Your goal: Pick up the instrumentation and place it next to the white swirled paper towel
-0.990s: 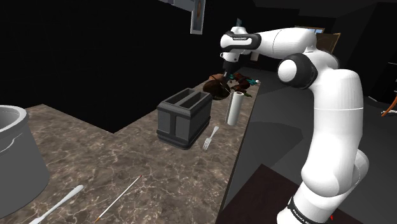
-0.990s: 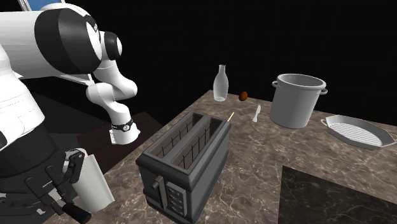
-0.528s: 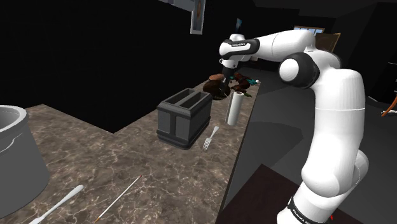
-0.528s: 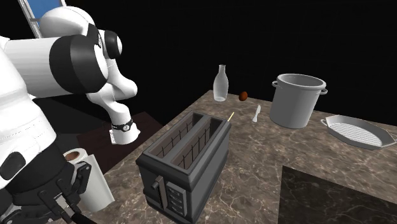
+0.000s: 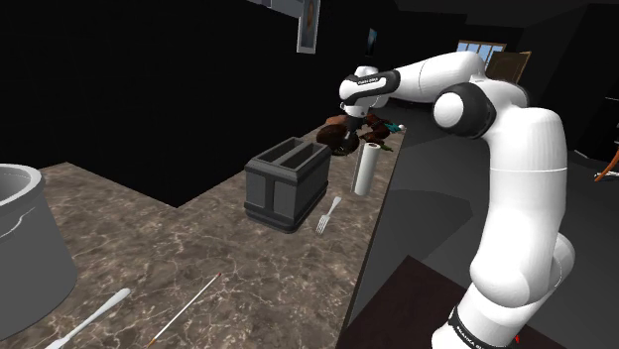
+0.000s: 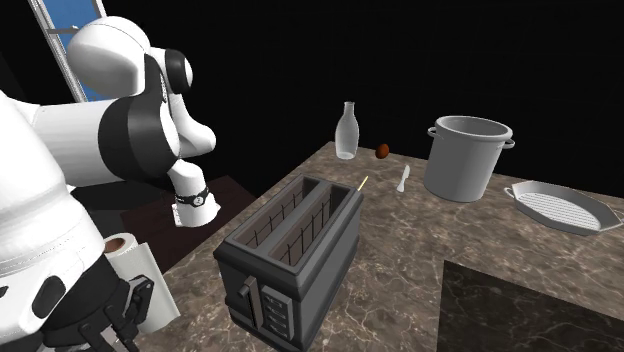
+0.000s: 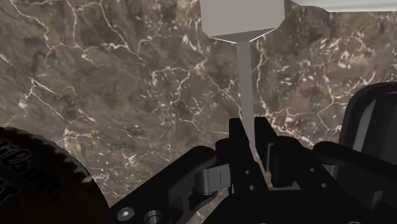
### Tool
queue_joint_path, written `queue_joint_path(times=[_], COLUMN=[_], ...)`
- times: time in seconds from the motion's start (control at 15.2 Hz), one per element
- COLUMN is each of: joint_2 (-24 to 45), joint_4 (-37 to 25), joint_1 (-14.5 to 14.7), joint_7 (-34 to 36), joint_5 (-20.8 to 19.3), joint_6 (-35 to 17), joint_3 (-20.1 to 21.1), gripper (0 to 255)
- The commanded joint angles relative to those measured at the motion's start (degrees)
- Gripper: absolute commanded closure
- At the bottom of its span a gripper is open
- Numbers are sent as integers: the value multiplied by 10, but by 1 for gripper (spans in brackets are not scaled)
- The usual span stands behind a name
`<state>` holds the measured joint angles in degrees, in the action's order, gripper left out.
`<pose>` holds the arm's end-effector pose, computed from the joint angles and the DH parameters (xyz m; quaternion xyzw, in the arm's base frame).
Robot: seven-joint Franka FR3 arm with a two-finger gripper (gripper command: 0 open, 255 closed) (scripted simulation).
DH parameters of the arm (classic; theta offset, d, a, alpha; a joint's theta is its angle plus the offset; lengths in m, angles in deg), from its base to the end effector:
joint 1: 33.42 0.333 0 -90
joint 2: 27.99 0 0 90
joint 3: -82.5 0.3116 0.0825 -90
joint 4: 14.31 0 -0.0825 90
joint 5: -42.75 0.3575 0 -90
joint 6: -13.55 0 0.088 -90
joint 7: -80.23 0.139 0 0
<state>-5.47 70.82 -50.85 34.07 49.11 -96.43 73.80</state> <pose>0.5981 -0.2666 0.4266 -0.9862 -0.1626 -0.0323 0.0058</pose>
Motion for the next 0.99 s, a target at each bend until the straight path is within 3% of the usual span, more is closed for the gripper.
queue_joint_path(times=[0.0, 0.92], joint_2=[2, 32], joint_4=[14, 79], joint_1=[0, 0], joint_7=[-1, -10], joint_5=[1, 9], joint_6=[-16, -110], joint_3=[0, 4], gripper=[255, 255])
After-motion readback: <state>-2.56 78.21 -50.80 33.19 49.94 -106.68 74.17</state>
